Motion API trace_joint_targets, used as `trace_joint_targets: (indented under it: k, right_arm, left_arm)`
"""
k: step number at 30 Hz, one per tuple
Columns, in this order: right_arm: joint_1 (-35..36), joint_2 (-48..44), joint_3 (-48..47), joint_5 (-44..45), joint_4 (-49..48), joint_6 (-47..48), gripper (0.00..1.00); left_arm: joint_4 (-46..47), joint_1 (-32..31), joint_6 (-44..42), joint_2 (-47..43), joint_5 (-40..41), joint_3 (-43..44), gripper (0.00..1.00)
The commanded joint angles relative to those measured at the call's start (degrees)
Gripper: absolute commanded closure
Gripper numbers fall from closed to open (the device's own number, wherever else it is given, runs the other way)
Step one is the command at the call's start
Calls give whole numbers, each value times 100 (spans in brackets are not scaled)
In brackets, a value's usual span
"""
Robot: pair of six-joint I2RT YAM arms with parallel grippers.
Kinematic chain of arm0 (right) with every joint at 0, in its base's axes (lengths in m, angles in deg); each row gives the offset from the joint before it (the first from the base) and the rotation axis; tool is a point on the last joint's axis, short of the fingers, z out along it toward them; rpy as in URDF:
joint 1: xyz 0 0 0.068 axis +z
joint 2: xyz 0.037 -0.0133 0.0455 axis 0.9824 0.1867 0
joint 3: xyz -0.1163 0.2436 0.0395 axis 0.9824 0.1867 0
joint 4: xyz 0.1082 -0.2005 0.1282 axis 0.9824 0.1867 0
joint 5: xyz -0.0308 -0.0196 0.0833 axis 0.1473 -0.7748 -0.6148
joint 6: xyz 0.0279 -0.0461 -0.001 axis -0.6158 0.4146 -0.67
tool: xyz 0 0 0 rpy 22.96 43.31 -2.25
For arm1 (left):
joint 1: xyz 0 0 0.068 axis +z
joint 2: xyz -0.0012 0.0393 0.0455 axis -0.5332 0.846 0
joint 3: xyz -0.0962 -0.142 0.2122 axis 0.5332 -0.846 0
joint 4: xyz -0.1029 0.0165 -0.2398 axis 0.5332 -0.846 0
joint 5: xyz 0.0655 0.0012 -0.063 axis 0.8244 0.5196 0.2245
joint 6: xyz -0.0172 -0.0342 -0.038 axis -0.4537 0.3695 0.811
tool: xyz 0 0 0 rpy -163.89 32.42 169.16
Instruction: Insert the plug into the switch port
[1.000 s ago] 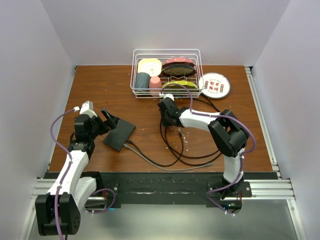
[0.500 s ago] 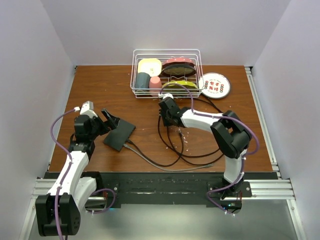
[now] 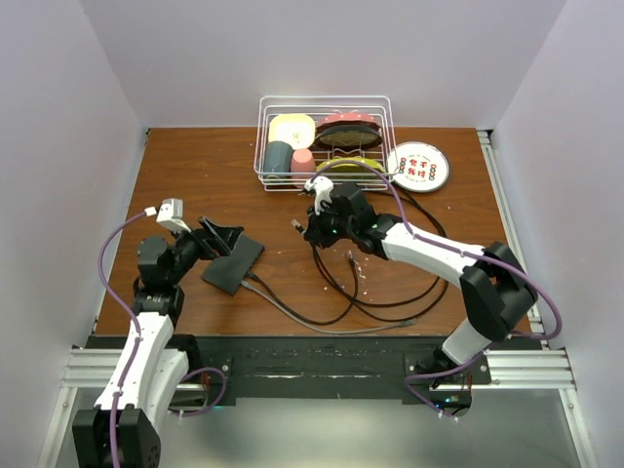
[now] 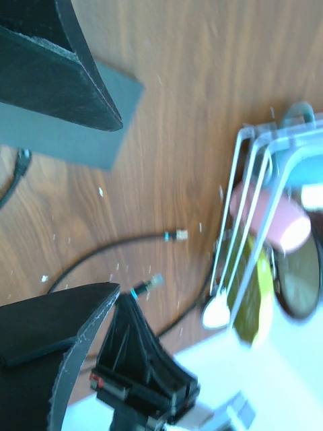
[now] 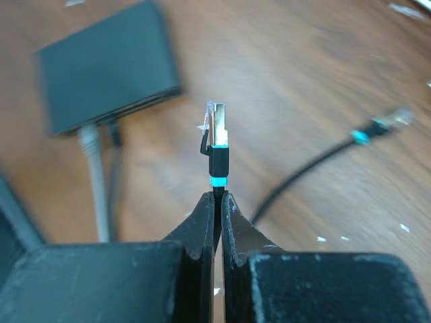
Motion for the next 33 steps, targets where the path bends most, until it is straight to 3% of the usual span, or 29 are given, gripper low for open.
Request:
trace_joint_targets:
  k: [1, 7, 9, 13, 18, 21, 26, 32, 33]
  right_arm:
    - [23, -586, 262, -1751, -634, 541, 100]
    - [15, -771, 350, -3595, -1056, 594, 100]
    - [15, -780, 351, -3853, -1214, 498, 100]
    - [23, -745, 237, -4231, -1346, 339, 100]
    - [15, -719, 192, -4495, -1566, 172, 100]
    - [23, -754, 245, -4435, -1636, 84, 100]
    - [32, -938, 430, -4311, -1707, 66, 100]
    - [50, -912, 438, -4294, -1680, 58, 100]
    - [41, -886, 447, -4293, -1706, 40, 100]
  left_arm:
    - [1391, -29, 357, -142, -1029, -278, 2]
    - [3103, -160, 989, -55, -1952, -700, 10]
    - [3440, -169, 1174, -11, -2198, -727, 20]
    - [4231, -441, 1535, 25, -2489, -762, 25]
    - [3978, -898, 1325, 174, -2454, -517, 31]
    - [3636, -1241, 1035, 271, -2261, -419, 42]
    - [3687, -1496, 885, 438, -2041, -375, 46]
    - [3846, -1584, 938, 420, -2015, -384, 73]
    - [3846, -1584, 938, 420, -2006, -358, 85]
